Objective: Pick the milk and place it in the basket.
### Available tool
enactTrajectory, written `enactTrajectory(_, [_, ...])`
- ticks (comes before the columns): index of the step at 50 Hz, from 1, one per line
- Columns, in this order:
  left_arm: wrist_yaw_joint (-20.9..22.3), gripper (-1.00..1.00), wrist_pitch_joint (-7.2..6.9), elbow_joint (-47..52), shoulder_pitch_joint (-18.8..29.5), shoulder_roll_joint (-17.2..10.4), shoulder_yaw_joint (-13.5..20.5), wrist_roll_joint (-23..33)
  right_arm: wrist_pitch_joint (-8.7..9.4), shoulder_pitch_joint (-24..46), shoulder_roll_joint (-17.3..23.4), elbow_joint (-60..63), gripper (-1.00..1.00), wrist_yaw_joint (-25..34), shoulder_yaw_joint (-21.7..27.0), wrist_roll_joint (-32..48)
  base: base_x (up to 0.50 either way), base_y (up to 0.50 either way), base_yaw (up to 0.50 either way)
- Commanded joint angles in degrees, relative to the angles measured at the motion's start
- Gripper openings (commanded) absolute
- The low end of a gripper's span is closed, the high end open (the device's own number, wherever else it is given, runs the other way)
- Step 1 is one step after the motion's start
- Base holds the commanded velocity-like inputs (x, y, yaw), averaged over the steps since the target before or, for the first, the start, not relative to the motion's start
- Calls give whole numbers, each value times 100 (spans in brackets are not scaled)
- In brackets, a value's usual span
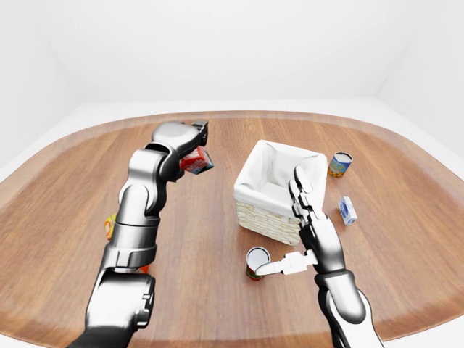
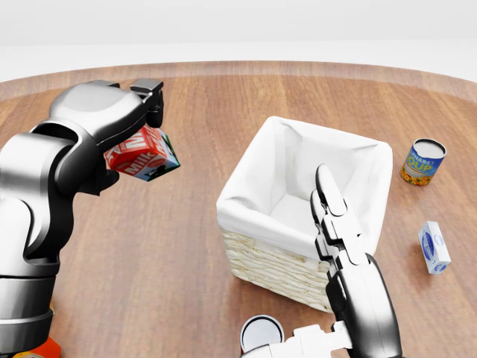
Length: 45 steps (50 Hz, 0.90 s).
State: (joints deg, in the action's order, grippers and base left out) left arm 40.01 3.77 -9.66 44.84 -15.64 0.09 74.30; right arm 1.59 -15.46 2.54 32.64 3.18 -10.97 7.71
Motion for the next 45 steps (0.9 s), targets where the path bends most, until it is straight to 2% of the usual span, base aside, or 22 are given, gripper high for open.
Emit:
enactTrajectory(1, [-1, -100, 64, 261, 192, 113, 26, 227, -16, -13, 3, 6, 100, 4, 2, -9, 0, 0, 0])
enactTrajectory(7, [-1, -100, 23, 527, 316, 238, -14, 252, -5, -8, 0, 19, 100, 3, 1, -5, 0, 0, 0])
enactTrajectory(11, [-1, -100, 43, 506, 346, 321, -81, 346, 27, -29, 5, 95, 100, 14, 19, -26, 0, 0, 0])
enactTrajectory(17, [-1, -100, 25, 547, 453, 474, -147, 452, -30, -15, -2, -5, 100, 7, 0, -7, 0, 0, 0])
enactTrajectory(23, [-1, -100, 96, 529, 406, 621, -228, 619, -28, -16, 6, -2, 100, 5, -35, 0, 0, 0, 0])
enactTrajectory(34, [-1, -100, 116, 539, 418, 1073, -448, 846, -52, -13, 11, -30, 100, 10, -7, -24, 0, 0, 0])
enactTrajectory(45, [-1, -100, 123, 544, 389, 1325, -557, 1048, -68, 1, 5, -63, 100, 12, -9, -15, 0, 0, 0])
